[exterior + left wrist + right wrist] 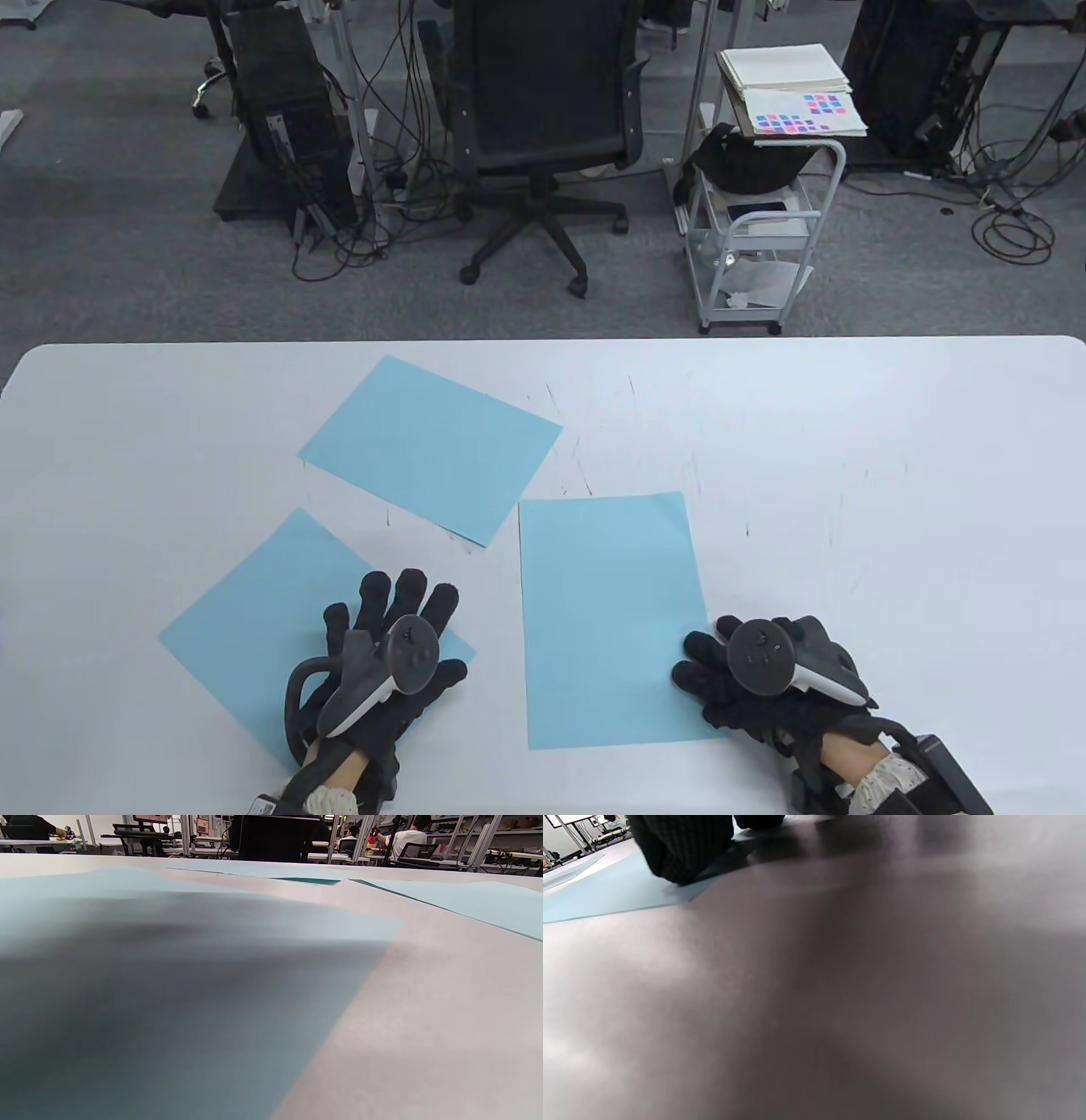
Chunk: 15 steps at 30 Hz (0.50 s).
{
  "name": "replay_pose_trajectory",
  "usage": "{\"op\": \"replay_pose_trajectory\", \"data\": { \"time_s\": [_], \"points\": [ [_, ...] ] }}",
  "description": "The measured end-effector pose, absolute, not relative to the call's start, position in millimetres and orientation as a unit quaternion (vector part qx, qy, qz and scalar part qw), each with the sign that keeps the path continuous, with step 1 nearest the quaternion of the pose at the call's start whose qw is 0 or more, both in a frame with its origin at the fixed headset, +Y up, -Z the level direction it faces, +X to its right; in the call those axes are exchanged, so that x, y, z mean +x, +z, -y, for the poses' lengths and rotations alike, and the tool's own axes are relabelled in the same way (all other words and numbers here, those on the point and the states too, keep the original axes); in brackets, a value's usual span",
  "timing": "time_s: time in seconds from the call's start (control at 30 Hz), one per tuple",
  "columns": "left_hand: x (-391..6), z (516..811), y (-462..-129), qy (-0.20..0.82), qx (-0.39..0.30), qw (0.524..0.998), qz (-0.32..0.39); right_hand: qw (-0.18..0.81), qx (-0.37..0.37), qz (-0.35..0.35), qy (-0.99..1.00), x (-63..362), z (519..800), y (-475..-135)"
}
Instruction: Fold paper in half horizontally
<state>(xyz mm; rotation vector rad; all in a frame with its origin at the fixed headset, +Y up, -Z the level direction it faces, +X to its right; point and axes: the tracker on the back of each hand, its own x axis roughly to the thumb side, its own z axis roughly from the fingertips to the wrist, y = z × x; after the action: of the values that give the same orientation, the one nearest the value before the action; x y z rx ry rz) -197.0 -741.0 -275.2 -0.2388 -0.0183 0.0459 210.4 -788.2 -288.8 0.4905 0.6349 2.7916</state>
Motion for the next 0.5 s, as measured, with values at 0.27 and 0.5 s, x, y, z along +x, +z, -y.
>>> {"op": "replay_pose_trajectory", "data": {
  "time_s": [0.27, 0.5],
  "points": [
    [-191, 730, -291, 0.019, -0.135, 0.991, 0.006, 0.125, 0.167, -0.222, 0.952, 212, 790, -289],
    [-175, 703, -324, 0.006, -0.134, 0.991, 0.008, 0.129, 0.166, -0.223, 0.952, 212, 789, -289]
  ]
}}
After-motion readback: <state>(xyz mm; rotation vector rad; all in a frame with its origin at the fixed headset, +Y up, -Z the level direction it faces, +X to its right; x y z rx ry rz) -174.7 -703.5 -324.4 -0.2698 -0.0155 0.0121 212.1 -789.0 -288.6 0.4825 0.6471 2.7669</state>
